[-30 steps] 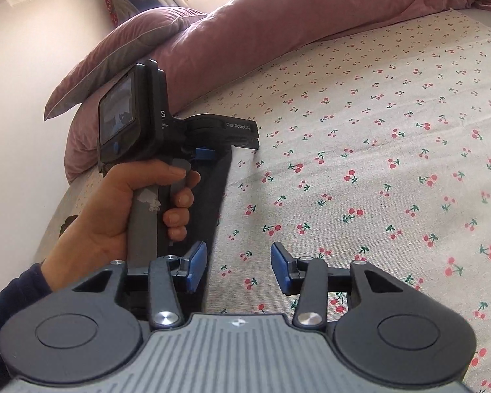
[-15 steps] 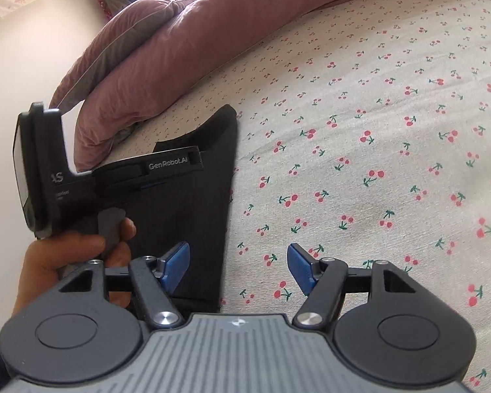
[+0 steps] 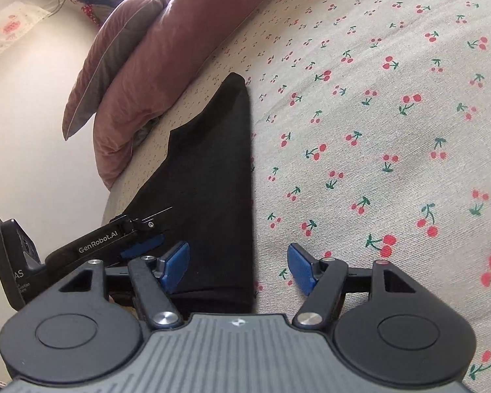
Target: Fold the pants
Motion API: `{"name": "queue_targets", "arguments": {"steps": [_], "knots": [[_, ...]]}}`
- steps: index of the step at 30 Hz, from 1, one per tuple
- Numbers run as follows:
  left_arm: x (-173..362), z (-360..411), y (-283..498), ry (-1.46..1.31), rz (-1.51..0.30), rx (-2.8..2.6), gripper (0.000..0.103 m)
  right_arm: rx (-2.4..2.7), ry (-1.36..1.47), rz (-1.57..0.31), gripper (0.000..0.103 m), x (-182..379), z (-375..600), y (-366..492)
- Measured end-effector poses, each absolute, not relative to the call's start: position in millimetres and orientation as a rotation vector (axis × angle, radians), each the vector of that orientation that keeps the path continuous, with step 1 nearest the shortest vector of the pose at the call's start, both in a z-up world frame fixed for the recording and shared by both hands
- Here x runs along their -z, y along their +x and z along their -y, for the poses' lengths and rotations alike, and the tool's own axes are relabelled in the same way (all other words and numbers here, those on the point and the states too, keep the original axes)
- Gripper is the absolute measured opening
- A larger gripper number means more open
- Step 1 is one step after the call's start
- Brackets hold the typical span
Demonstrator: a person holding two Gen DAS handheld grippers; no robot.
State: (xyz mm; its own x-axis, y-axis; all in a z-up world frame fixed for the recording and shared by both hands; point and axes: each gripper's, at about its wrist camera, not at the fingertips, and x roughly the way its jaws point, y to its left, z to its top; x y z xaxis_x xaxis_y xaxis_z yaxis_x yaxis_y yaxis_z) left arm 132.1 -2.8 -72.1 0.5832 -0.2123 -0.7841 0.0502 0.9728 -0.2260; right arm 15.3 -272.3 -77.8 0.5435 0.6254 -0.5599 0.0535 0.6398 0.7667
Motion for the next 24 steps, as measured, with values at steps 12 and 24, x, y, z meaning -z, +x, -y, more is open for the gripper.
{"name": "queue_targets", "arguments": {"steps": [12,24], "knots": [[88,-13,145,-0.339,-0.975,0.192,0.069,-0.377,0.893,-0.902,0.042,91,245,10],[92,-19,142,-0.369,-0.967,0.214,0.070,-0.381,0.998,-0.891,0.032,100,250,11]]}}
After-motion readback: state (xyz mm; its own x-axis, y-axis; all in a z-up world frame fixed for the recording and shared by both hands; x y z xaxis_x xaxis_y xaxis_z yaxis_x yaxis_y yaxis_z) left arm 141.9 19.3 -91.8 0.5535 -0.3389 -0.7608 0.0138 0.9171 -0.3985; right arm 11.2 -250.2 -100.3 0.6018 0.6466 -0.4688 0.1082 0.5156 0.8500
